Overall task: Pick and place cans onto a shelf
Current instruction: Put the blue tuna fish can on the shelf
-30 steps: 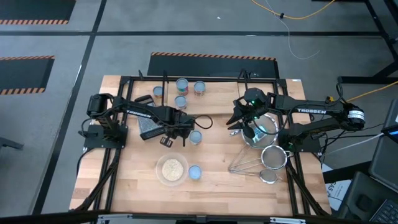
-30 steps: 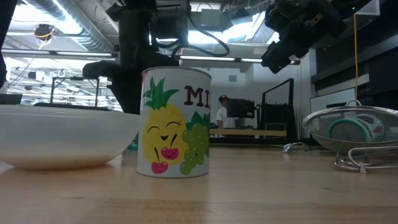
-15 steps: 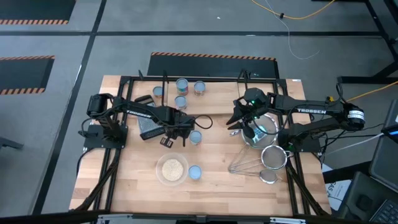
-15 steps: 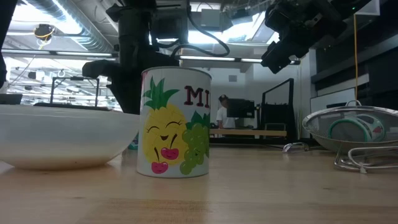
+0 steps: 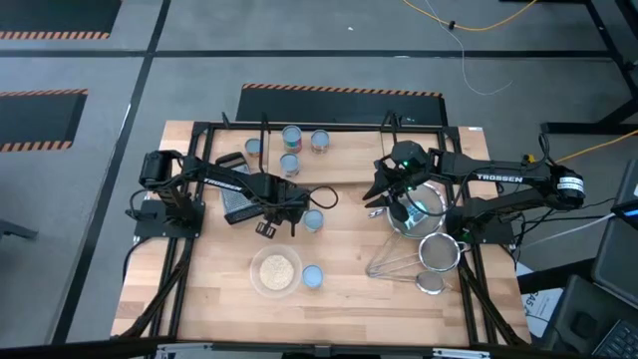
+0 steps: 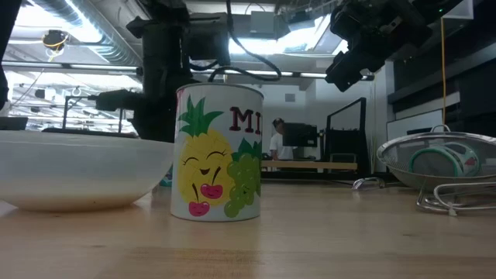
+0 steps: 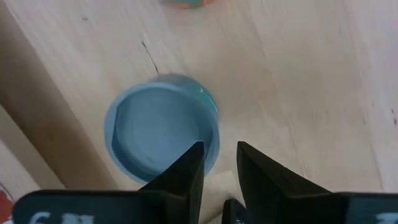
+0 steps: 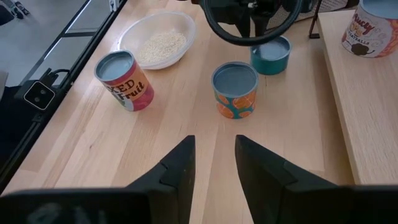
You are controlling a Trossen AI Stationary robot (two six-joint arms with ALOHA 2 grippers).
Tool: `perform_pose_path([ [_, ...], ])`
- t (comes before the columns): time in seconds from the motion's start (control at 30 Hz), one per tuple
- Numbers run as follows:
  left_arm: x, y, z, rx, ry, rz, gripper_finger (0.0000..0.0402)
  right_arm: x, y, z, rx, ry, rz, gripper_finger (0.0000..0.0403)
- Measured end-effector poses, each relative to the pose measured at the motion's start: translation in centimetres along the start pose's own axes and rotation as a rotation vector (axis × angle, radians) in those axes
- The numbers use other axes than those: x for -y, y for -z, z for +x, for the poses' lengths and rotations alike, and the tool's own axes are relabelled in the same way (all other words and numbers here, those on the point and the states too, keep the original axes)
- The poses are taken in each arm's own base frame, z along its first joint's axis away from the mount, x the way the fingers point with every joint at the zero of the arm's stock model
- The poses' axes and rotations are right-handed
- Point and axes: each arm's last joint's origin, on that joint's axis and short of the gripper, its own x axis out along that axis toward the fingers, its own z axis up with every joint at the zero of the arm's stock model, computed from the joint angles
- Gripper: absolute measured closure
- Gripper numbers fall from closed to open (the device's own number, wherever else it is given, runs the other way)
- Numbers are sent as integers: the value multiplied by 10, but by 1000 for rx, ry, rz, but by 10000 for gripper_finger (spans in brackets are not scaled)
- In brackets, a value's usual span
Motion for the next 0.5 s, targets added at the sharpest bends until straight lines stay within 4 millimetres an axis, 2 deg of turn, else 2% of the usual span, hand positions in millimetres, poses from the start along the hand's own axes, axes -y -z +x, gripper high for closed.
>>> perform_pose_path([
  [0.23,-2,-4,0,46,-21,-5,314,0,0,0,0,0,2,285],
  [0.5,-1,-4,5,20,-9,-3,314,0,0,0,0,0,2,285],
])
